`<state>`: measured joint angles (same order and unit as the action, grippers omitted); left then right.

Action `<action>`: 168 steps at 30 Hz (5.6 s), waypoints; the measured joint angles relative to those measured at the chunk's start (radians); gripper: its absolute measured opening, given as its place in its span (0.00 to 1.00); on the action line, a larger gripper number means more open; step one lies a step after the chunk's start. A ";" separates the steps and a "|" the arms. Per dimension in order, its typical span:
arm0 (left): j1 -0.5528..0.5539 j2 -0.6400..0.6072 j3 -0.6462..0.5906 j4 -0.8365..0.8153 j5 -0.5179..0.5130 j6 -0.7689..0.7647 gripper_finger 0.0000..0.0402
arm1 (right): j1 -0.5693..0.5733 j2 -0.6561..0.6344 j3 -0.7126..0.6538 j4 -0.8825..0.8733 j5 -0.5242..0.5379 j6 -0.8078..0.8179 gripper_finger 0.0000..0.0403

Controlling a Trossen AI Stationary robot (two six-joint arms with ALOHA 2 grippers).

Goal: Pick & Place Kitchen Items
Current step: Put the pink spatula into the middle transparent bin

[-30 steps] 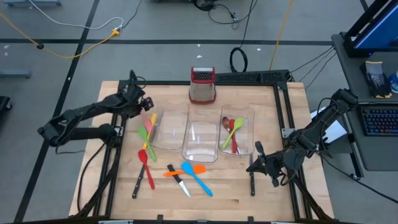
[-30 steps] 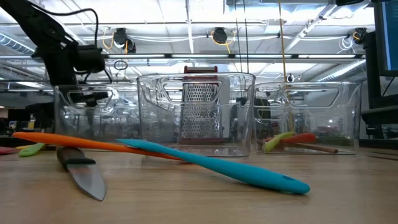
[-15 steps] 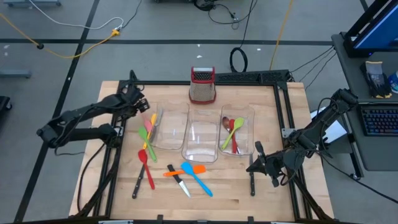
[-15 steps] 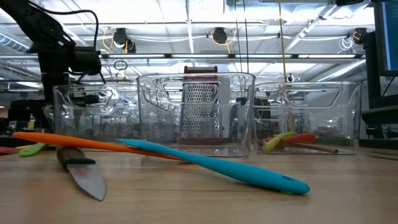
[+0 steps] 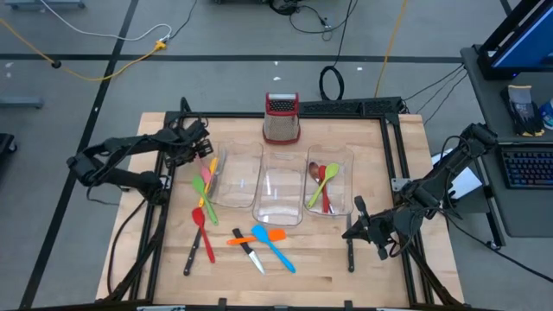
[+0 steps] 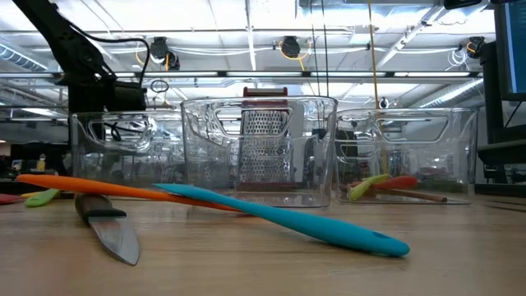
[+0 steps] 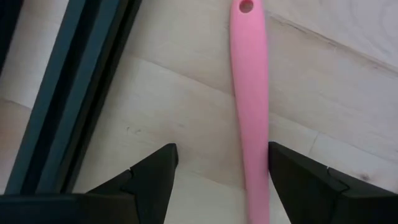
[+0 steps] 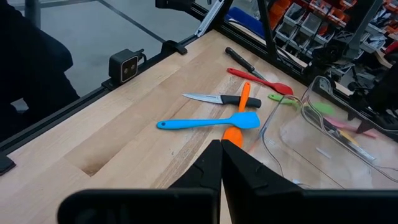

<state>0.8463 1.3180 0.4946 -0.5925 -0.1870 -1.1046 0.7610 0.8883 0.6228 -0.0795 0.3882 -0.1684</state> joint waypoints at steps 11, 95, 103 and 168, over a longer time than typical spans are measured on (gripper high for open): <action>-0.002 0.022 0.000 0.015 -0.040 0.019 0.43 | 0.000 0.000 0.000 0.000 0.000 0.010 0.00; -0.581 -0.602 -0.008 0.866 0.249 0.165 0.00 | -0.224 0.390 0.000 0.678 0.047 -0.831 0.00; -0.707 -0.423 -0.008 1.033 0.239 0.078 0.00 | -0.305 0.513 0.000 0.982 0.108 -1.091 0.00; -0.942 0.071 0.171 1.283 0.120 -0.243 0.00 | -0.541 0.834 0.276 1.019 0.229 -1.536 0.51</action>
<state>-0.0959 1.3887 0.6659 0.6905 -0.0672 -1.3478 0.2197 1.7225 0.8986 0.9395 0.6168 -1.7048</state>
